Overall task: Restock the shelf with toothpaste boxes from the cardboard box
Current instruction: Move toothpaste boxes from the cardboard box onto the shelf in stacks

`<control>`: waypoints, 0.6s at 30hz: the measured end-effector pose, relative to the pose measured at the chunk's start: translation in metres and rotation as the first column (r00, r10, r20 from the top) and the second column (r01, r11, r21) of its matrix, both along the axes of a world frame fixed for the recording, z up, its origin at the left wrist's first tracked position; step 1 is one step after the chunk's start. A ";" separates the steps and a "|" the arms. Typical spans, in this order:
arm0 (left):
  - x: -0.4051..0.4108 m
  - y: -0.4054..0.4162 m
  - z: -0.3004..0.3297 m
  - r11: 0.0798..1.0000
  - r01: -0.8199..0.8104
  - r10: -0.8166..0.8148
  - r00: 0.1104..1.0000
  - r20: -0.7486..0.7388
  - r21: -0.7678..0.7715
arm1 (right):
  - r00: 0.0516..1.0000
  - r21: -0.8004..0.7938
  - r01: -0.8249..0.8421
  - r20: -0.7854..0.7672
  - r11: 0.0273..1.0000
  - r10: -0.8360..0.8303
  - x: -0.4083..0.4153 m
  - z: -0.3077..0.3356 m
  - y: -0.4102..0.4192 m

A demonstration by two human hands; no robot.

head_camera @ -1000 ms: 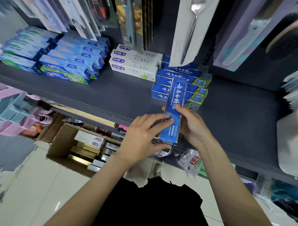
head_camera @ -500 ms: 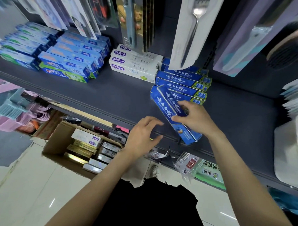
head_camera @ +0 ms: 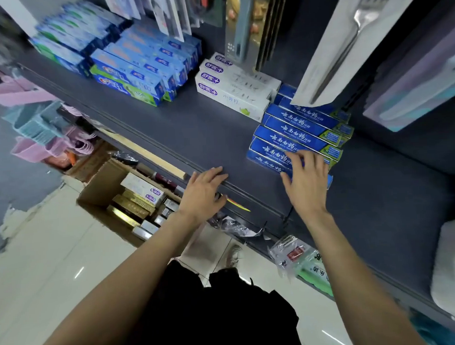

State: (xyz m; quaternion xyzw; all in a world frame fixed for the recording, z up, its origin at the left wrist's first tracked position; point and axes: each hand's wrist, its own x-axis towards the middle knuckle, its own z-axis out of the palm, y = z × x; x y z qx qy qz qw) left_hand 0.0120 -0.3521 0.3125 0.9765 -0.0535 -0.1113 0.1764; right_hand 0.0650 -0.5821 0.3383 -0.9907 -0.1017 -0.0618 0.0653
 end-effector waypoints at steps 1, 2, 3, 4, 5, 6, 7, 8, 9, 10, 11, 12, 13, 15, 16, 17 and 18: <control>-0.001 0.003 0.000 0.997 -0.015 0.018 0.999 0.036 -0.070 | 1.000 0.028 -0.014 0.028 1.000 0.013 -0.006 0.000 0.003; -0.004 0.007 -0.001 0.989 -0.035 0.050 0.994 0.095 -0.146 | 0.998 0.060 -0.035 0.051 0.998 0.032 -0.012 0.001 0.008; -0.008 0.012 0.000 0.977 -0.057 0.091 0.983 0.161 -0.207 | 0.996 0.095 -0.068 0.062 0.993 0.062 -0.019 0.003 0.015; -0.015 0.019 0.002 0.962 -0.084 0.143 0.966 0.217 -0.258 | 0.993 0.136 -0.112 0.060 0.984 0.105 -0.027 0.003 0.024; -0.023 0.028 0.003 0.943 -0.120 0.205 0.945 0.255 -0.310 | 0.985 0.179 -0.170 0.041 0.969 0.166 -0.036 0.005 0.036; -0.032 0.038 0.004 0.918 -0.165 0.275 0.920 0.279 -0.361 | 0.972 0.222 -0.229 0.003 0.948 0.235 -0.044 0.006 0.048; -0.043 0.051 0.004 0.887 -0.216 0.352 0.888 0.295 -0.408 | 0.952 0.254 -0.275 -0.060 0.927 0.300 -0.052 0.007 0.063; -0.056 0.065 0.004 0.849 -0.273 0.432 0.851 0.298 -0.452 | 0.924 0.273 -0.303 -0.148 0.913 0.351 -0.060 0.006 0.079; -0.068 0.081 0.002 0.810 -0.329 0.504 0.814 0.288 -0.486 | 0.885 0.274 -0.324 -0.250 0.906 0.392 -0.068 0.004 0.095; -0.080 0.098 -0.002 0.776 -0.385 0.560 0.785 0.264 -0.500 | 0.844 0.268 -0.348 -0.327 0.898 0.425 -0.074 0.000 0.111; -0.092 0.117 -0.006 0.752 -0.443 0.600 0.767 0.229 -0.488 | 0.814 0.273 -0.373 -0.362 0.886 0.454 -0.080 -0.005 0.127; -0.102 0.137 -0.013 0.741 -0.502 0.624 0.761 0.180 -0.445 | 0.793 0.290 -0.388 -0.379 0.875 0.477 -0.086 -0.011 0.143; -0.110 0.159 -0.021 0.745 -0.553 0.629 0.769 0.114 -0.373 | 0.776 0.305 -0.393 -0.395 0.867 0.491 -0.090 -0.016 0.159; -0.125 0.207 -0.042 0.778 -0.597 0.597 0.800 -0.069 -0.196 | 0.748 0.312 -0.392 -0.440 0.865 0.497 -0.098 -0.035 0.192; -0.132 0.230 -0.053 0.795 -0.596 0.574 0.800 -0.172 -0.117 | 0.734 0.311 -0.387 -0.467 0.868 0.494 -0.102 -0.047 0.208; -0.139 0.253 -0.064 0.804 -0.591 0.559 0.785 -0.268 -0.055 | 0.720 0.312 -0.377 -0.493 0.872 0.488 -0.107 -0.062 0.223; -0.144 0.275 -0.075 0.808 -0.590 0.552 0.762 -0.340 -0.010 | 0.708 0.315 -0.361 -0.520 0.878 0.478 -0.110 -0.078 0.239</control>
